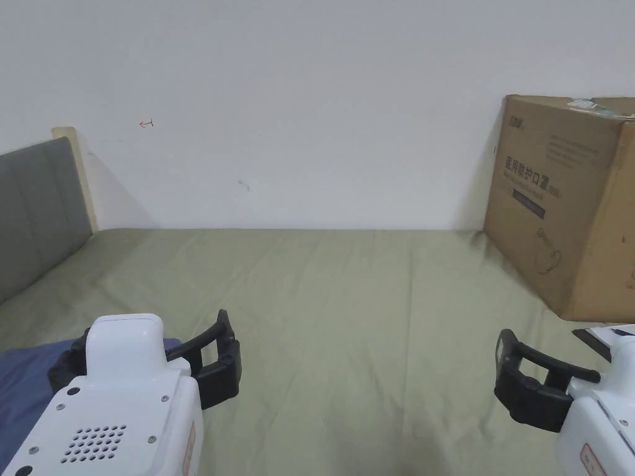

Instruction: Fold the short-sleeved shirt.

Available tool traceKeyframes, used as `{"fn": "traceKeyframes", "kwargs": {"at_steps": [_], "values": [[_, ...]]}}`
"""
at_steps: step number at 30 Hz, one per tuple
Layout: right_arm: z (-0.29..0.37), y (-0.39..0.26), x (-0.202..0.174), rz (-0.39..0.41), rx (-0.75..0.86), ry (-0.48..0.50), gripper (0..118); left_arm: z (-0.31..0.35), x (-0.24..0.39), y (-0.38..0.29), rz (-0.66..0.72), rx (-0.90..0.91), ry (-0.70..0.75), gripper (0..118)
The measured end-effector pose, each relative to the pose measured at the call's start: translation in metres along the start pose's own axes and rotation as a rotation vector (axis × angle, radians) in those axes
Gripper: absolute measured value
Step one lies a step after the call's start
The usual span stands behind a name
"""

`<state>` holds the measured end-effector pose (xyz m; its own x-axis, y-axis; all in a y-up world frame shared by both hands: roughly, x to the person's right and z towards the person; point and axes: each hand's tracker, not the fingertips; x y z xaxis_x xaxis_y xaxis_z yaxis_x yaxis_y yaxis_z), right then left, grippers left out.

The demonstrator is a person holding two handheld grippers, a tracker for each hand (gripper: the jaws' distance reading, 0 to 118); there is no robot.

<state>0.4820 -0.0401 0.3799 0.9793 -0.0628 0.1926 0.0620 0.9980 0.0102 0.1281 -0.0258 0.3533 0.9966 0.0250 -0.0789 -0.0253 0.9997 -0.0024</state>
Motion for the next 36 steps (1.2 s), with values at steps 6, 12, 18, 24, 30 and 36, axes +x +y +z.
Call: {"fn": "traceKeyframes", "kwargs": {"at_steps": [6, 12, 18, 24, 30, 36], "values": [[0.001, 0.0, -0.002, 0.033, 0.01, 0.009, 118, 0.0, 0.003, 0.001, -0.044, 0.002, -0.028, 100], [0.004, 0.001, -0.006, 0.074, 0.024, 0.018, 112, -0.002, 0.011, -0.004, -0.063, -0.045, -0.077, 100], [0.004, 0.002, -0.009, 0.15, 0.025, -0.019, 1, 0.006, 0.014, -0.001, -0.101, 0.007, -0.084, 0], [0.001, 0.002, 0.003, 0.048, -0.019, -0.015, 0, 0.01, 0.021, 0.007, -0.114, 0.048, -0.091, 0], [-0.003, 0.008, 0.003, 0.022, -0.037, 0.018, 0, 0.006, 0.014, 0.01, -0.142, 0.022, 0.007, 0], [-0.018, 0.017, -0.056, 0.057, -0.009, 0.219, 0, 0.042, -0.052, 0.029, -0.121, 0.022, 0.182, 0]]}}
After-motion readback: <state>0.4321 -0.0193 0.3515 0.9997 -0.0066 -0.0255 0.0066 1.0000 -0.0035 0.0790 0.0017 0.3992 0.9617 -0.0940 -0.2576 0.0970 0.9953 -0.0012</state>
